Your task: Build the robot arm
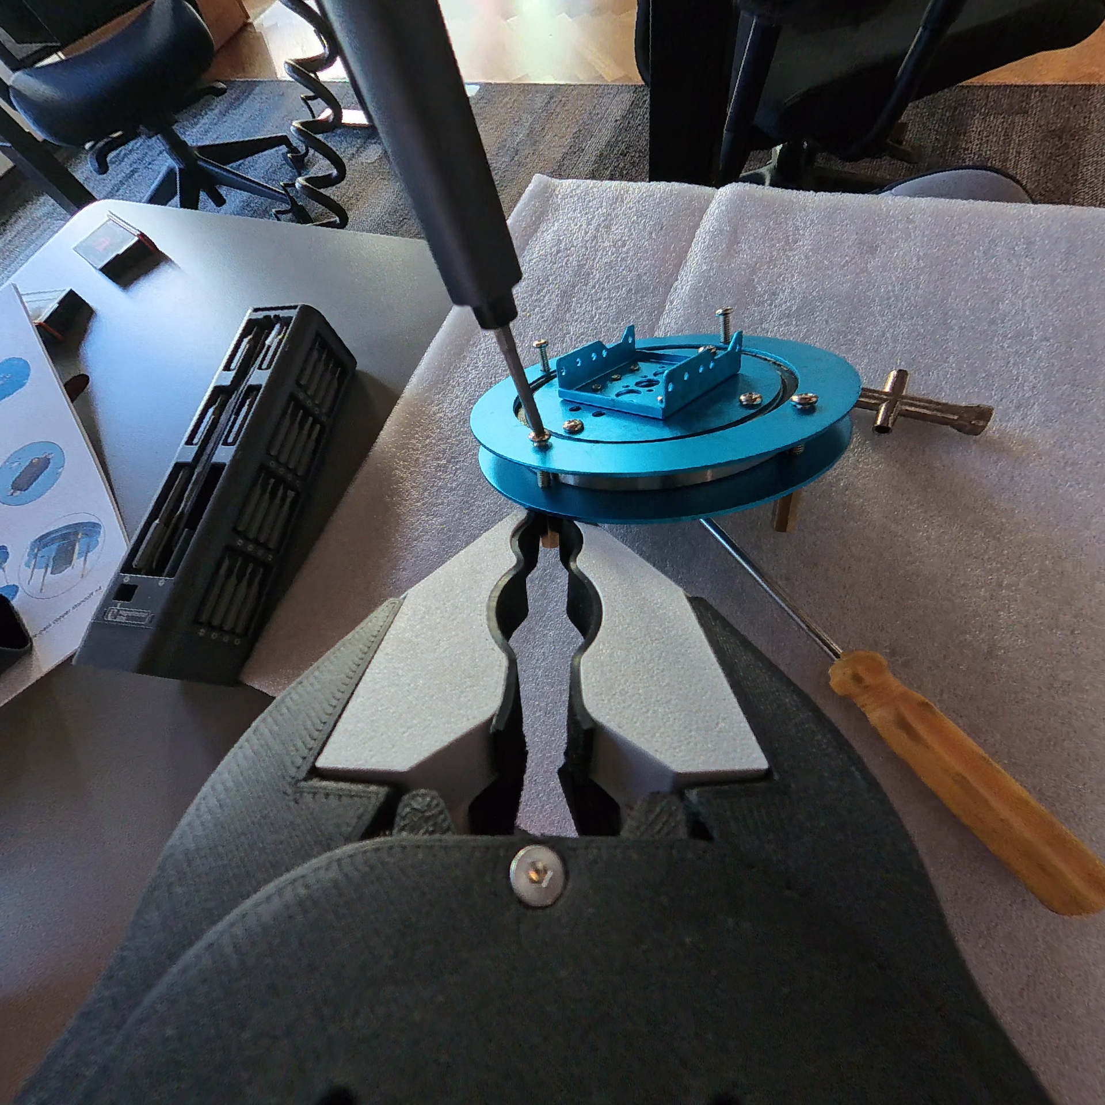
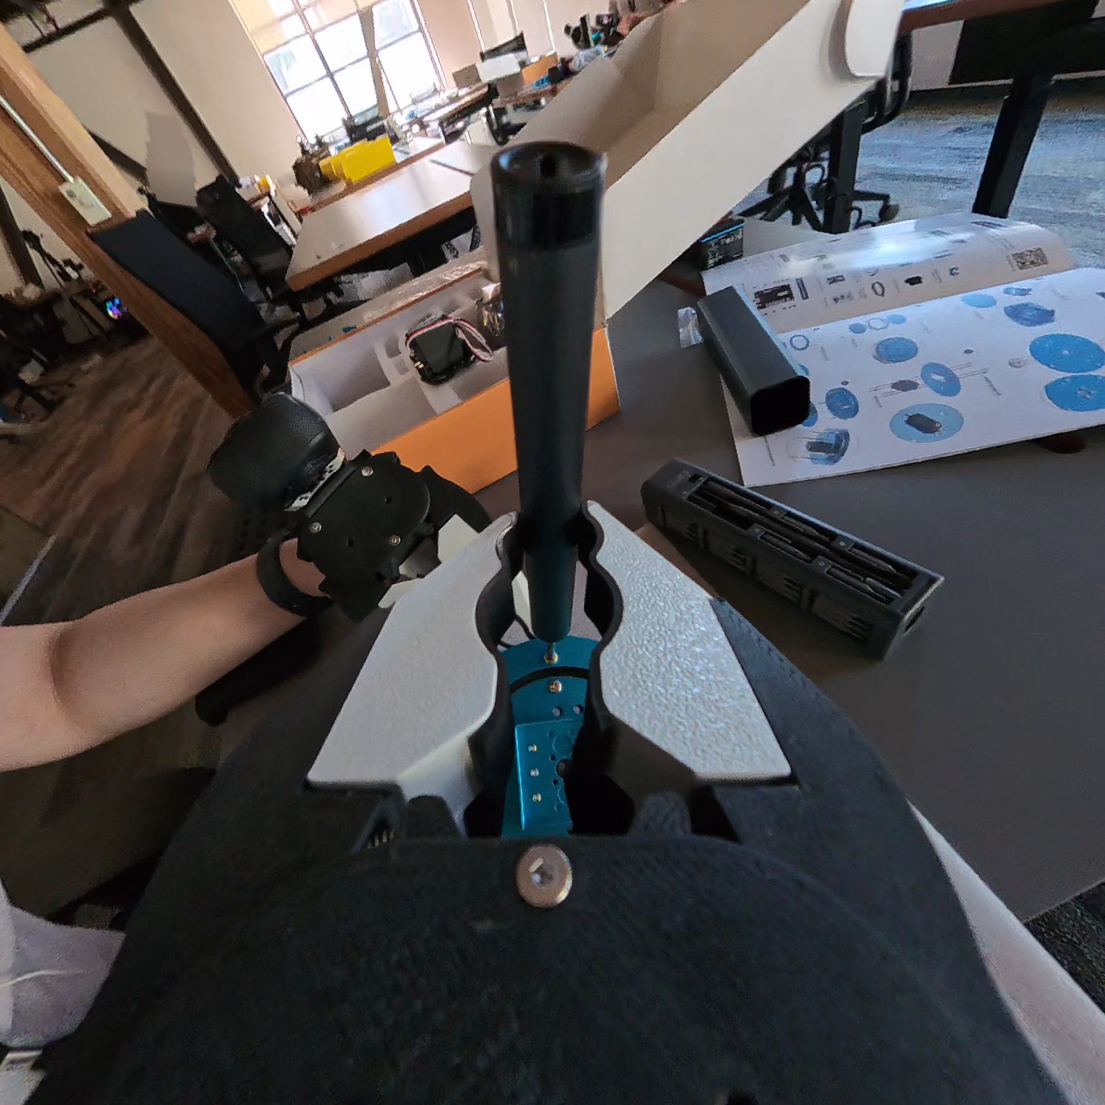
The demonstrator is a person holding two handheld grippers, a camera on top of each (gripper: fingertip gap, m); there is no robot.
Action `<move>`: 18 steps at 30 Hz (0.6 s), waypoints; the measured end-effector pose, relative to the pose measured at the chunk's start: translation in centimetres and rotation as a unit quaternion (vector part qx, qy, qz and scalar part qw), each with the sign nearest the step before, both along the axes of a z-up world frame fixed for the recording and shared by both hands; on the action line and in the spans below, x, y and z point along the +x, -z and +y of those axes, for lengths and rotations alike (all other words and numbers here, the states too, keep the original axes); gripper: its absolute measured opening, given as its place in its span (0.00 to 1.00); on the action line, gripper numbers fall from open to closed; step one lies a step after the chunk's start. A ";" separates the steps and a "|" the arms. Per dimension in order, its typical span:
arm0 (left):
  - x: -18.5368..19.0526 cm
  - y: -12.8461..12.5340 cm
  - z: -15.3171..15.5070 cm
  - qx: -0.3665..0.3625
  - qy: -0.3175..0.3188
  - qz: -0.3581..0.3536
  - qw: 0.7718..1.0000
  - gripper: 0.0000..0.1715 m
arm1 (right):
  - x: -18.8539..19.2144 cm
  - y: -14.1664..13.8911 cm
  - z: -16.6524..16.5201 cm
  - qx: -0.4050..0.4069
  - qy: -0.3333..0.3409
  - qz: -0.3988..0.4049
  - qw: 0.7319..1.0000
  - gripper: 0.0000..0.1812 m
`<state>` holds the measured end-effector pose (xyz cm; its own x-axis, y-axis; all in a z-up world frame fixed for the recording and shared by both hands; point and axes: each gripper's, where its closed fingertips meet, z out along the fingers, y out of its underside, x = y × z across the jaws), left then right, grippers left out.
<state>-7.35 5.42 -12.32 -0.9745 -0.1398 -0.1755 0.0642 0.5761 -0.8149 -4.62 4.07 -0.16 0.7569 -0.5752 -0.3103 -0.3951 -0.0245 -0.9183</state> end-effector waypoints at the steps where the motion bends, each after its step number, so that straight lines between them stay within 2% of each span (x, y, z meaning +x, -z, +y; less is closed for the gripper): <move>1: 0.0 0.0 0.0 0.000 0.000 0.000 1.000 0.02 | 0.1 0.1 -0.3 0.003 0.004 0.001 1.000 0.09; 6: 0.0 0.0 0.0 0.000 0.000 0.001 1.000 0.02 | 0.0 0.9 -0.6 -0.029 0.016 0.004 0.999 0.10; 14: 0.1 0.2 0.0 0.001 -0.003 0.008 1.000 0.02 | 0.9 1.7 -1.3 -0.063 0.113 0.002 0.992 0.12; 18: 0.1 0.2 -0.1 -0.006 -0.005 0.021 1.000 0.02 | 0.5 1.5 -0.5 -0.071 0.122 -0.021 0.990 0.11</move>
